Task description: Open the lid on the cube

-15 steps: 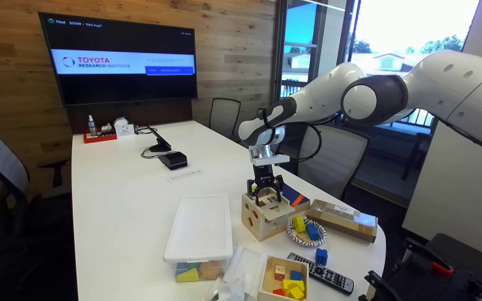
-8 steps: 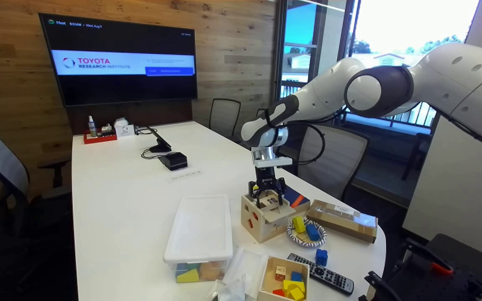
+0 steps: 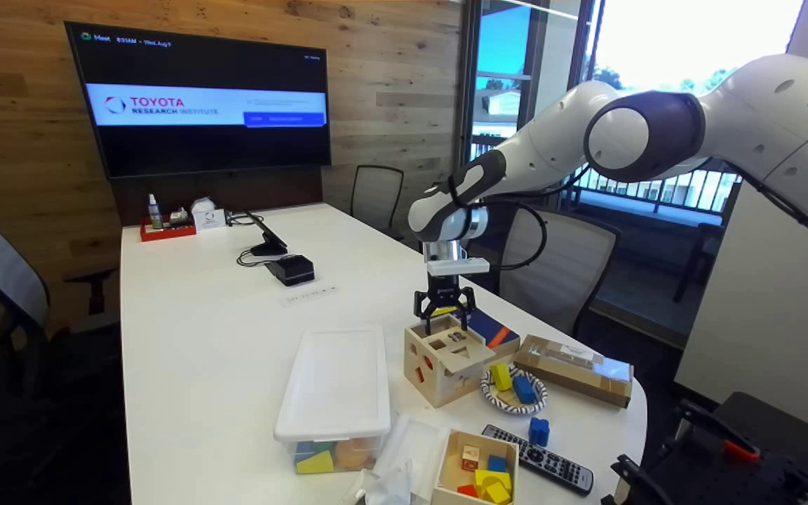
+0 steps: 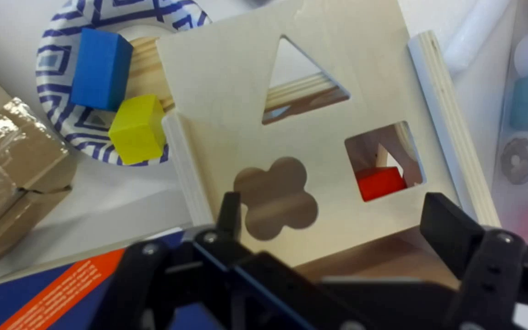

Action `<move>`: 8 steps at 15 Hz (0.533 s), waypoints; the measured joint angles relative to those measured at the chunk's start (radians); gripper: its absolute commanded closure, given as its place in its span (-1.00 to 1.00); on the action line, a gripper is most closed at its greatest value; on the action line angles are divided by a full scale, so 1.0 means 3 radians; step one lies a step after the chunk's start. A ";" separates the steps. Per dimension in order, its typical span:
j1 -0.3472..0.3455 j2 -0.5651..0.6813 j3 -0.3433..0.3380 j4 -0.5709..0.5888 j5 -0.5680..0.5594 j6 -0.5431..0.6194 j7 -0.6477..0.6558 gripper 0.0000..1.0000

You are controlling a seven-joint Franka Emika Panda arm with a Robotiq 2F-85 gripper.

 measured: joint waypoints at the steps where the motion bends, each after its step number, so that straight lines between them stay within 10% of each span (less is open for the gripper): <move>1: 0.0003 0.0000 -0.0009 -0.0011 -0.0020 0.0049 0.0000 -1.00; 8: 0.0042 0.0012 -0.0012 -0.0033 -0.0114 0.0183 -0.0004 -1.00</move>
